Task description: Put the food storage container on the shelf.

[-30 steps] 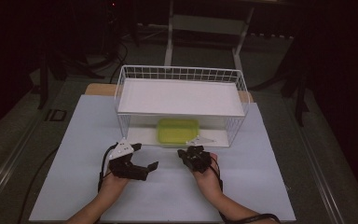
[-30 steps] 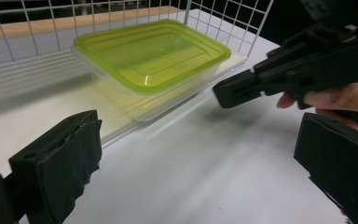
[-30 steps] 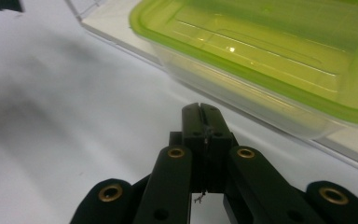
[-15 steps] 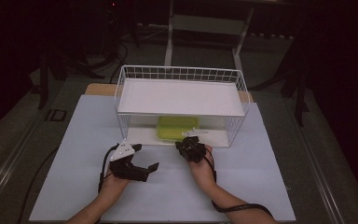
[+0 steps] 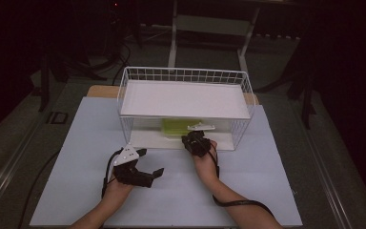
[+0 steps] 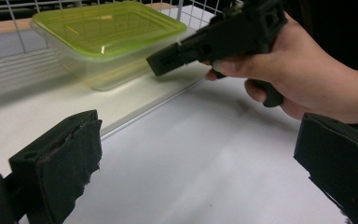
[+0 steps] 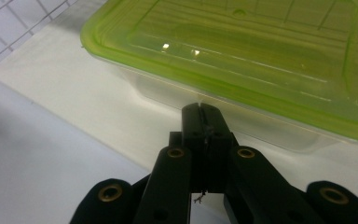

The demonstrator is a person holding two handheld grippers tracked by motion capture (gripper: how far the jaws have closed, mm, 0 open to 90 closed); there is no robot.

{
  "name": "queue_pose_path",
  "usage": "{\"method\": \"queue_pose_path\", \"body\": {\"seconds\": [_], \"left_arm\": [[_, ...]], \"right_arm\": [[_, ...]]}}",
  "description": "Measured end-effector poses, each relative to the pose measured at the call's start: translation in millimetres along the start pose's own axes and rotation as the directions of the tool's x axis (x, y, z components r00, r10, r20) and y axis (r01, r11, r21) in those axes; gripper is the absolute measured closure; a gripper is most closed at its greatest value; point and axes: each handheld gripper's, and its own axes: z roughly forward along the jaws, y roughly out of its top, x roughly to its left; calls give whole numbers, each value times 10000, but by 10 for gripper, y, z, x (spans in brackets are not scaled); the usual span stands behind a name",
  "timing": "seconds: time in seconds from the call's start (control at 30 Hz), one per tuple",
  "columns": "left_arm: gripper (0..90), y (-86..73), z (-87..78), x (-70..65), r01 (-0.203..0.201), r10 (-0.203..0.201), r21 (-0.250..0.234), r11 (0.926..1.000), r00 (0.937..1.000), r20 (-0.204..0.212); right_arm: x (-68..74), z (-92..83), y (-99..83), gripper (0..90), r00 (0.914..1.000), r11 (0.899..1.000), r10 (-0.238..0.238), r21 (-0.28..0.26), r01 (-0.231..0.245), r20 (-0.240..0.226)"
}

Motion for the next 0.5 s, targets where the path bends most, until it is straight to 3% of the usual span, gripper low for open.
{"method": "queue_pose_path", "body": {"seconds": [0.27,0.5], "left_arm": [[14,-8,14,-6,-241,242,120,9996,9996,-123],[15,-14,21,-8,-363,367,155,9992,9991,-218]], "right_arm": [[-11,44,37,899,9997,9997,237,61,-237,46],[-28,92,57,897,9999,10000,4,57,-5,138]]}}
